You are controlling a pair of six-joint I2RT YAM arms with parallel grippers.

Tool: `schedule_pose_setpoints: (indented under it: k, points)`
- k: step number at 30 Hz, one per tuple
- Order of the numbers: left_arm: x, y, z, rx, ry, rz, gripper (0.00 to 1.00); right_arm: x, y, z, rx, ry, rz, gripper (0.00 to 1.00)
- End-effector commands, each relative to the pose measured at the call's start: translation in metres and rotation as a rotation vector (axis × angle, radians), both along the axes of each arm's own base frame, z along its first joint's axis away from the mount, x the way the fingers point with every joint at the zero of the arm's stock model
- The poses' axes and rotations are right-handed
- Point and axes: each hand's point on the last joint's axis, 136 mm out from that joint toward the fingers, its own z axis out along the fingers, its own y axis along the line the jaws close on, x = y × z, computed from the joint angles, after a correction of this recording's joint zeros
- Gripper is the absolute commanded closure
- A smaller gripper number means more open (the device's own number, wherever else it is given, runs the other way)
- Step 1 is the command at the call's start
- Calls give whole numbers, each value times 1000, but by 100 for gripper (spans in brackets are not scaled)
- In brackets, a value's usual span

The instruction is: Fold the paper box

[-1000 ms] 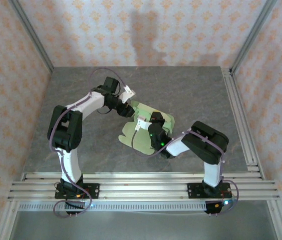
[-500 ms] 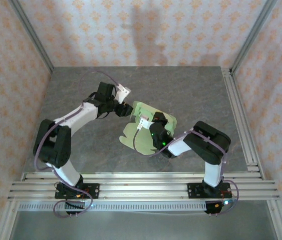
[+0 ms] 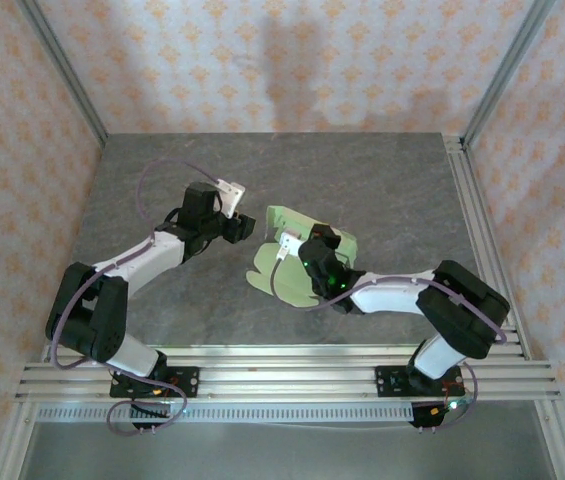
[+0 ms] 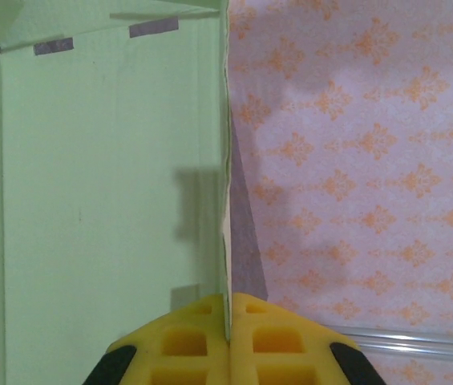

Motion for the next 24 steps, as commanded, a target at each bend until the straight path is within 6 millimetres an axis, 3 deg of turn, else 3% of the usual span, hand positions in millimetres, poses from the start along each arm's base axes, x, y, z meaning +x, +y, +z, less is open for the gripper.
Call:
schedule_pose_setpoints:
  k: [1, 9, 13, 24]
  points:
    - [10, -6, 13, -66, -51, 28, 45, -4, 3, -1, -21, -30, 13, 100]
    - [8, -16, -3, -104, -38, -19, 46, -25, 9, -8, -29, -19, 50, 100]
    - [5, -21, -10, -111, -18, -56, 46, -33, 5, 0, 7, 18, 61, 100]
    - [-14, -54, -34, -109, 55, -235, 47, -37, -4, -10, -33, 30, 55, 100]
